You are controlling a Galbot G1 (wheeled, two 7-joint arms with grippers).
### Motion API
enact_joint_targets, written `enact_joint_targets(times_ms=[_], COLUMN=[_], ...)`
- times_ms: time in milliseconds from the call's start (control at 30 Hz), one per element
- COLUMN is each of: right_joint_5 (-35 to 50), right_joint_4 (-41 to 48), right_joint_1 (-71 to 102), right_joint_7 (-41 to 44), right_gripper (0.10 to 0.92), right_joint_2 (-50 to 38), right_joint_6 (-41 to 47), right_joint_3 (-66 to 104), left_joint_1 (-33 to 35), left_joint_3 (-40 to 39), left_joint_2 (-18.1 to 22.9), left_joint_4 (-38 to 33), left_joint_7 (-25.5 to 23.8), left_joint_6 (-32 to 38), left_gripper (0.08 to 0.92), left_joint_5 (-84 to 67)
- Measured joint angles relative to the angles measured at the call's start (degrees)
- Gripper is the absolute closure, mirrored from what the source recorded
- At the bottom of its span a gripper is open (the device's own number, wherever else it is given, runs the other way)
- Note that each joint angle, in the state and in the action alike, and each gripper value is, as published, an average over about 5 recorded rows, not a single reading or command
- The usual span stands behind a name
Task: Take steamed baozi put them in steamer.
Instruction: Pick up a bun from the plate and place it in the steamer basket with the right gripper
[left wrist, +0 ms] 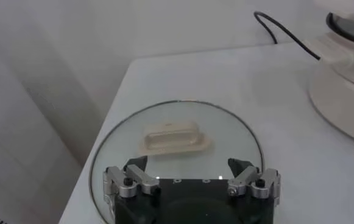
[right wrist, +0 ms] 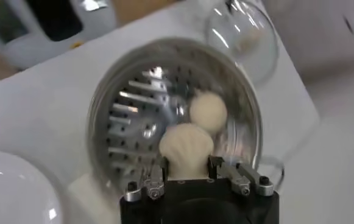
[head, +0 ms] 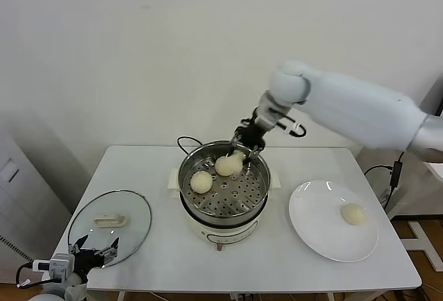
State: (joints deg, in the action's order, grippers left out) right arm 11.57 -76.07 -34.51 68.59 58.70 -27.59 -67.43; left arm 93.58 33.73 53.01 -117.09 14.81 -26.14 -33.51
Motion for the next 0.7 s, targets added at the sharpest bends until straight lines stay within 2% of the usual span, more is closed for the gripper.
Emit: enact_joint_targets(times_ms=[700], right_joint_5=[-15.41], right_joint_4=[-4.55], right_joint_1=[9.01], right_joint_7=[0.73], right_gripper=[0.601], right_joint_2=[4.29], right_joint_6=[-13.34], right_joint_3=[2.15], left_joint_1=[0.23], left_joint_3=[0.39], left_joint_2=[-0.28], left_joint_4=[-0.11], left_joint_7=[-0.03], left_joint_6=[0.23], left_gripper=[0.177], left_joint_5=[-0.05])
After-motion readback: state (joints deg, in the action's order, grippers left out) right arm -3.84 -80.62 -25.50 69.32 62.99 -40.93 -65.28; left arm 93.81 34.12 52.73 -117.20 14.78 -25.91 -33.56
